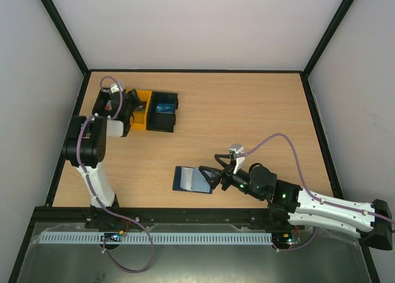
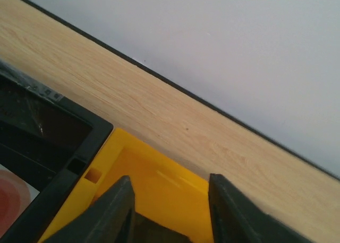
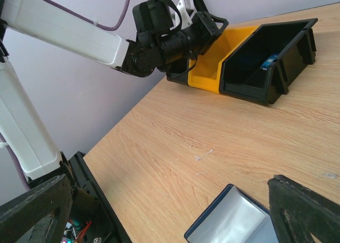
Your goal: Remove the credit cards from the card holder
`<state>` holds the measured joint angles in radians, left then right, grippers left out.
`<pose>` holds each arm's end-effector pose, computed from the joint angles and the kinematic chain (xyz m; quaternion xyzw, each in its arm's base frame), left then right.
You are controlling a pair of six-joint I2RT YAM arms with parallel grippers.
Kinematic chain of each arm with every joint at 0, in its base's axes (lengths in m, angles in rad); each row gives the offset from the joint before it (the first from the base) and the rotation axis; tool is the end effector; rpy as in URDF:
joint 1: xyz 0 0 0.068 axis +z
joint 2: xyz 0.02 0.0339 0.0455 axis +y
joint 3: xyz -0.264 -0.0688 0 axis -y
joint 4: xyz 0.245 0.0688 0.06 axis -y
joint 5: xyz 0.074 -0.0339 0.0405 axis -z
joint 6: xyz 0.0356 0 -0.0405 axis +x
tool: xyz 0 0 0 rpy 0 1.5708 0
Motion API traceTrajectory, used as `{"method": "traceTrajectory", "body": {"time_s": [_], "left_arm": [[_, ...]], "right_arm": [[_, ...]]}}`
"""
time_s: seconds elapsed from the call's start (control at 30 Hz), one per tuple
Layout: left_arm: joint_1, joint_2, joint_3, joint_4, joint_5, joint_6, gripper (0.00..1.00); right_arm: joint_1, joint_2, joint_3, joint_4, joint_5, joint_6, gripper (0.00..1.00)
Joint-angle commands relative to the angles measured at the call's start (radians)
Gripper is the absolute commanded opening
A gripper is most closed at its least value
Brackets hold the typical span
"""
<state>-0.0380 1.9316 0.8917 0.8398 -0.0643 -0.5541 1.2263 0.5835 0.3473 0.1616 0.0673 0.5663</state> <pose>0.3961 -0.0128 0.1578 -0.2171 0.7430 -0.1608 0.6124 0.0567 0.1509 0.2518 -0.2157 0.7005 0.5156 0.4438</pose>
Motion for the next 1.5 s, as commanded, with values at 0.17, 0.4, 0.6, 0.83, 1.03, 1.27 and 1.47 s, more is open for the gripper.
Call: {"method": "traceTrajectory", "body": {"time_s": [0.17,0.4,0.6,0.83,1.03,1.27,1.47], "left_arm": [[0.002,-0.164,0.086,-0.188,-0.009,0.01,0.61],[-0.003,-0.37,0.103,-0.442,0.021,0.004,1.0],[-0.007,-0.576,0.137,-0.783,0.124,0.018,1.0],[-0.033,-0.817,0.068,-1.015,0.336,0.09,1.0],[-0.107,-1.01,-0.053,-1.119,0.523,0.168,1.0],[-0.179,-1.277,-0.205,-1.084,0.645,0.092,1.0],[-0.187,-1.427,-0.267,-1.109,0.686,0.042,1.0]], "right_arm": [[0.002,-0.008,0.043,-0.055,0.045,0.09,0.98],[0.002,0.031,0.098,-0.21,0.236,0.328,0.98],[0.002,0.092,0.168,-0.371,0.404,0.448,0.98],[0.002,0.168,0.271,-0.595,0.58,0.541,0.98],[0.001,0.15,0.296,-0.59,0.634,0.527,0.98],[0.002,0.157,0.312,-0.596,0.675,0.518,0.98],[0.001,0.153,0.302,-0.58,0.657,0.512,0.98]]}}
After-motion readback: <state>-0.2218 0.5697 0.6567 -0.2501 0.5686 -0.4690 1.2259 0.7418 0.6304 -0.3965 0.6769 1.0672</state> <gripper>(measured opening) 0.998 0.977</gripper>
